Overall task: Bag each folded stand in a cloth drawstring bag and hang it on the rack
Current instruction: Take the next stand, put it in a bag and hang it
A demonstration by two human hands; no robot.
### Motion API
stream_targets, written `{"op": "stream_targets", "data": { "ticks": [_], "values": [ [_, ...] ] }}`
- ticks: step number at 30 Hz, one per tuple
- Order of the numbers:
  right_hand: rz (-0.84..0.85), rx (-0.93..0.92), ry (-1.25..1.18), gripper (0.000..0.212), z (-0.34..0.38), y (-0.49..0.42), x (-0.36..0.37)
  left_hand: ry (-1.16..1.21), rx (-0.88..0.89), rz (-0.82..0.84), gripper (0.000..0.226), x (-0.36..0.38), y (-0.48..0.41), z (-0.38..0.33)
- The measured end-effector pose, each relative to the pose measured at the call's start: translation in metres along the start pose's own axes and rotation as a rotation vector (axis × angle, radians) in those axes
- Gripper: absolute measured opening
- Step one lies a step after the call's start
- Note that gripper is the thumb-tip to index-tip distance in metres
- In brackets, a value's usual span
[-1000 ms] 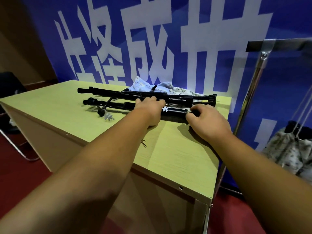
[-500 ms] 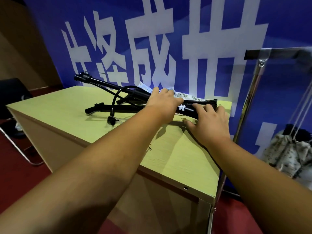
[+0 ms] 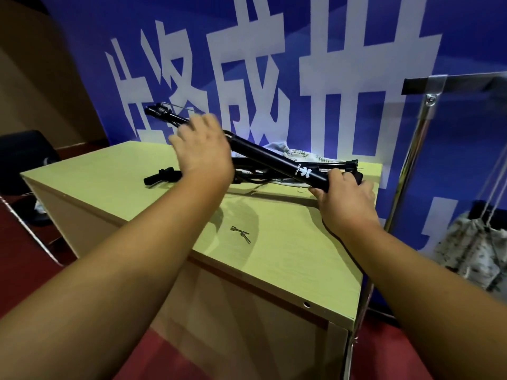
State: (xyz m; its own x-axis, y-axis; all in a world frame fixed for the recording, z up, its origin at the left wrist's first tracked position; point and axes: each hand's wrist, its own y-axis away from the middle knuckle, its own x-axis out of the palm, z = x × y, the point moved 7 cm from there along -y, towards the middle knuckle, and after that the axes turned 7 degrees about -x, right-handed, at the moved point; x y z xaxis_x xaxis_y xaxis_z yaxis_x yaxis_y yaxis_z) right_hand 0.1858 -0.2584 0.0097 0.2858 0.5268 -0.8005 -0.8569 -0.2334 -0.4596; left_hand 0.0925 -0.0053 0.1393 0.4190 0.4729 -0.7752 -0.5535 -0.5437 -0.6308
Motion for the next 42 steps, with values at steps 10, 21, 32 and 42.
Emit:
{"op": "stream_targets", "data": {
  "ticks": [10,21,32,42],
  "values": [
    [0.045,-0.014,0.013,0.04,0.003,0.002,0.001,0.839,-0.144,0.49,0.017,0.039,-0.012,0.007],
    [0.101,-0.083,0.005,0.05,0.009,0.0,0.004,2.073,-0.423,0.959,0.022,0.022,-0.03,-0.048],
    [0.103,-0.065,-0.092,0.044,0.007,-0.003,0.005,0.362,-0.059,0.209,0.024,0.047,-0.09,-0.034],
    [0.12,-0.063,-0.098,0.045,0.008,-0.001,0.005,0.631,-0.051,0.314,0.031,0.059,-0.076,-0.004]
  ]
}}
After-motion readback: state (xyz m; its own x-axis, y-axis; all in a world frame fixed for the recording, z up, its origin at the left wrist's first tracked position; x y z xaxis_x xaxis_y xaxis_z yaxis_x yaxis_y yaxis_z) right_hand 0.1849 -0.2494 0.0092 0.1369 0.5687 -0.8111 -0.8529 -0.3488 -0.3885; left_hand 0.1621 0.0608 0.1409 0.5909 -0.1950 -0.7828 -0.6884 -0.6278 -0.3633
